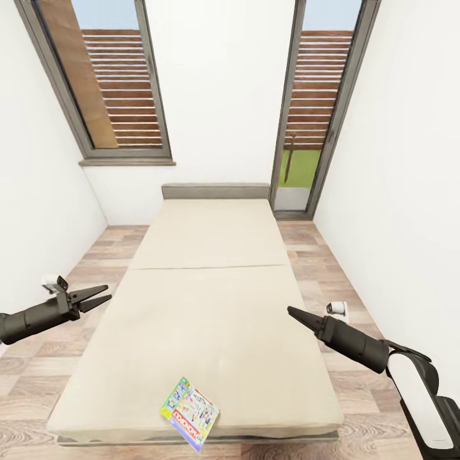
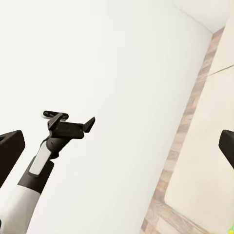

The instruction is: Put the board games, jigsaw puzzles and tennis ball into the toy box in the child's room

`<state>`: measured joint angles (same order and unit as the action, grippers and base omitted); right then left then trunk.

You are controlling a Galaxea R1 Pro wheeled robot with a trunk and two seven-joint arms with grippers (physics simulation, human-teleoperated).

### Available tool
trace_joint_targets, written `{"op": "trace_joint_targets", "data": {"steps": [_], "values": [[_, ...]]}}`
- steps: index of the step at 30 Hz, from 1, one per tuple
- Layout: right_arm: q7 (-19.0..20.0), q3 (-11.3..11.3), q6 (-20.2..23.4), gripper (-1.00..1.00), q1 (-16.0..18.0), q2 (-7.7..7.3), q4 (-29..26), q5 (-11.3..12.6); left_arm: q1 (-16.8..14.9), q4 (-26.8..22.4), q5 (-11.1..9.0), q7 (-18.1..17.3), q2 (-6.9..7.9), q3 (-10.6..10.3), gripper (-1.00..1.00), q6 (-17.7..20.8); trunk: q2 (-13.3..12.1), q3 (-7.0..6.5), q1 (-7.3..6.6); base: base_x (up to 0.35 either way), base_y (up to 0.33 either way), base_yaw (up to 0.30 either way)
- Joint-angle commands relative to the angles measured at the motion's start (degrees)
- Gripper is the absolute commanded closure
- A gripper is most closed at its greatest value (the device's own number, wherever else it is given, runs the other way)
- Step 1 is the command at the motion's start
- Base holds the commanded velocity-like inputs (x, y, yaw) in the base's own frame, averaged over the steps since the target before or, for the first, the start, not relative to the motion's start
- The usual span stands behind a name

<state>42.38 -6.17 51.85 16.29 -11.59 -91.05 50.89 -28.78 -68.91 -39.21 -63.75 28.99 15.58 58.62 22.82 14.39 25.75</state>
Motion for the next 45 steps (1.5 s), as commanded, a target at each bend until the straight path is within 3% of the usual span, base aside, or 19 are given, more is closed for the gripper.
{"op": "trace_joint_targets", "data": {"steps": [1, 13, 45], "values": [[0.1, -0.1, 0.3, -1.0, 0.1, -0.01, 0.0, 0.0, 0.0, 0.0, 0.0, -0.2, 0.01, -0.3, -1.0, 0.3, 0.1, 0.01, 0.03, 0.0, 0.0, 0.0], [0.2, -0.1, 0.3, -1.0, 0.0, -0.06, 0.0, 0.0, 0.0, 0.0, 0.0, -0.1, 0.01, -2.2, -1.0, 0.3, 0.1, -1.11, 0.03, 0.0, 0.0, 0.0], [-0.4, 0.0, 0.3, -1.0, 0.0, 0.02, 0.0, -0.1, 0.0, 0.0, 0.1, -0.2, 0.01, -2.3, -1.0, 0.3, 0.1, -4.1, 0.03, 0.0, 0.0, 0.0]]}}
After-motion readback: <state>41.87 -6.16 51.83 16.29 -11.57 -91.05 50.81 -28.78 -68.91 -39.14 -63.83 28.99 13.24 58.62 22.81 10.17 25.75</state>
